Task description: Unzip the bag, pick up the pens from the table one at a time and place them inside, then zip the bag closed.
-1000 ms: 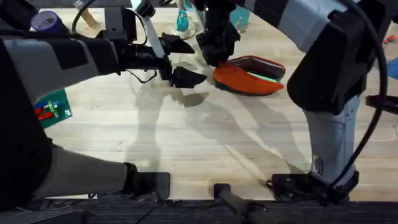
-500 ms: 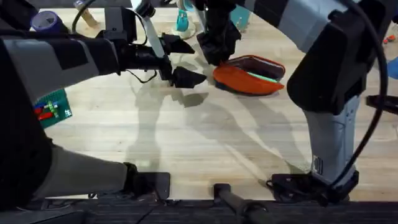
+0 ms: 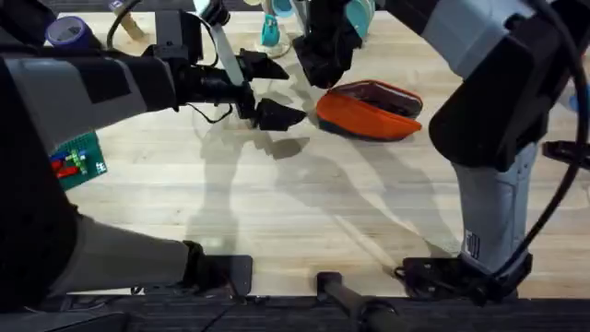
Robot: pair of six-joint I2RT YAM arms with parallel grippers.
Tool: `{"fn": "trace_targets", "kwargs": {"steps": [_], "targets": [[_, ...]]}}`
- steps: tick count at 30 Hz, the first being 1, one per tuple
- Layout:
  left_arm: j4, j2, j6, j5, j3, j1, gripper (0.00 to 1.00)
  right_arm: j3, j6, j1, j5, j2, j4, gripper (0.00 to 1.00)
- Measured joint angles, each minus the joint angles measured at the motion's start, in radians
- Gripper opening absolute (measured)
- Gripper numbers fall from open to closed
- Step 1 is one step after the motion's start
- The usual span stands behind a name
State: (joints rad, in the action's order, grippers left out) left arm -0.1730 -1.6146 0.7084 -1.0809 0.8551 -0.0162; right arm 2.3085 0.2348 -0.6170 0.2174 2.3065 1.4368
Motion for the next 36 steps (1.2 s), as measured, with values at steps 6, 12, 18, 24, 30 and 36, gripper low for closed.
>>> {"fn": "trace_targets", "kwargs": {"steps": [6,12,18,24,30,36], "targets": [[0.000,0.000,0.000,0.000,0.000,-0.015,0.995,0.000,0.000,0.000,0.006,-0.017,0.008,0.034],[0.000,0.000,0.000,0.001,0.000,-0.058,0.995,0.000,0.000,0.000,0.027,-0.017,0.011,0.034],[-0.003,0.000,-0.001,0.016,0.000,-0.083,0.995,0.000,0.000,0.001,0.030,-0.017,0.012,0.034],[-0.003,0.000,-0.004,0.044,0.000,-0.098,0.996,0.000,0.001,0.003,0.031,-0.017,0.012,0.034],[-0.003,0.000,-0.014,0.067,0.000,-0.114,0.995,0.000,0.001,0.006,0.032,-0.017,0.011,0.034],[-0.002,0.000,-0.021,0.091,0.000,-0.128,0.995,0.002,0.004,0.007,0.033,-0.017,0.012,0.034]]}}
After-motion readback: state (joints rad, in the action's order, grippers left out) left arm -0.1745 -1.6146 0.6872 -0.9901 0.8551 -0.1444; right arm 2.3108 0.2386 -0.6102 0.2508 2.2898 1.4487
